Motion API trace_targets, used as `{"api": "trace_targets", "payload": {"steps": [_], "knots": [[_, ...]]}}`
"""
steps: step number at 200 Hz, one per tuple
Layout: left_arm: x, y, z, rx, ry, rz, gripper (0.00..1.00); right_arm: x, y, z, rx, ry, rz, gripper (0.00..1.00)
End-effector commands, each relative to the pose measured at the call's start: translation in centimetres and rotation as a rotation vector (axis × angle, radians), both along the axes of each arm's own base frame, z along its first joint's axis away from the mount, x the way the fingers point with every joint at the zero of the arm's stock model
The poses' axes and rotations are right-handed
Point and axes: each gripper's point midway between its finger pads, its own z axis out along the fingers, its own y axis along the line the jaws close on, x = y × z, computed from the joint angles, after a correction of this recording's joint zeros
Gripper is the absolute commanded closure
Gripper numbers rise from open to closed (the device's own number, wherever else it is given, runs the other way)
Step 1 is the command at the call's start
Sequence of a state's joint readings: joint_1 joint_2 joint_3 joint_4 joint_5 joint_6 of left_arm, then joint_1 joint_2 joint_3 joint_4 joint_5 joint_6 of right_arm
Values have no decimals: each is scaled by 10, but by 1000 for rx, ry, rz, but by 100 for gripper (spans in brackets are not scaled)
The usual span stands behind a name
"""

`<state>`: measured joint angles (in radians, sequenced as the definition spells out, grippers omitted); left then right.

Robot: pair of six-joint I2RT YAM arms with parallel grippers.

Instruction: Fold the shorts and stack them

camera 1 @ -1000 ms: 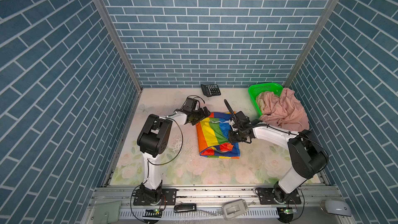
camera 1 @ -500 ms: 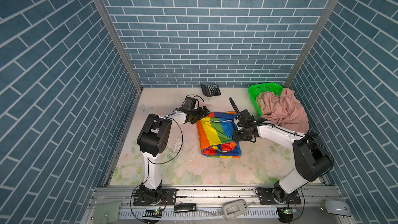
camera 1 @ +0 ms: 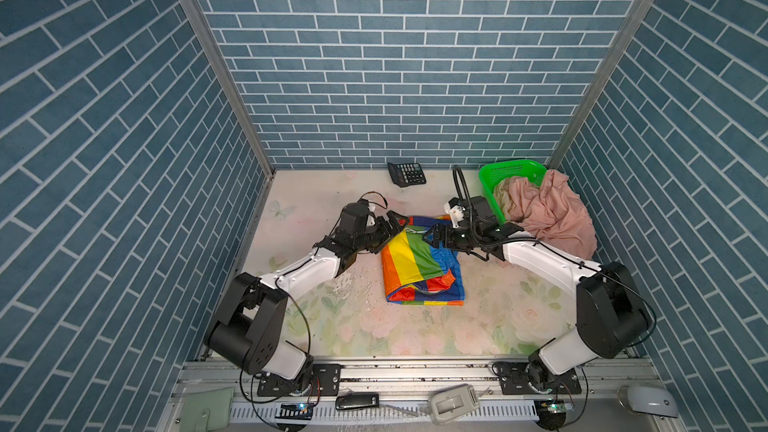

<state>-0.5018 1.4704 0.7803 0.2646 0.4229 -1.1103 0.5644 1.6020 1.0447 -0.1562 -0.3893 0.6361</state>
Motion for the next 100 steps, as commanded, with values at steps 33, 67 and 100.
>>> {"api": "trace_targets", "payload": {"steps": [33, 67, 100], "knots": [[-40, 5, -54, 5, 116, 45, 0, 26, 16, -45, 73, 95, -33, 6], [-64, 11, -93, 58, 187, 30, 0, 20, 4, -86, 47, 170, -48, 5], [-78, 9, -121, 99, 240, 3, 0, 15, -1, -96, 31, 177, -48, 3]]}}
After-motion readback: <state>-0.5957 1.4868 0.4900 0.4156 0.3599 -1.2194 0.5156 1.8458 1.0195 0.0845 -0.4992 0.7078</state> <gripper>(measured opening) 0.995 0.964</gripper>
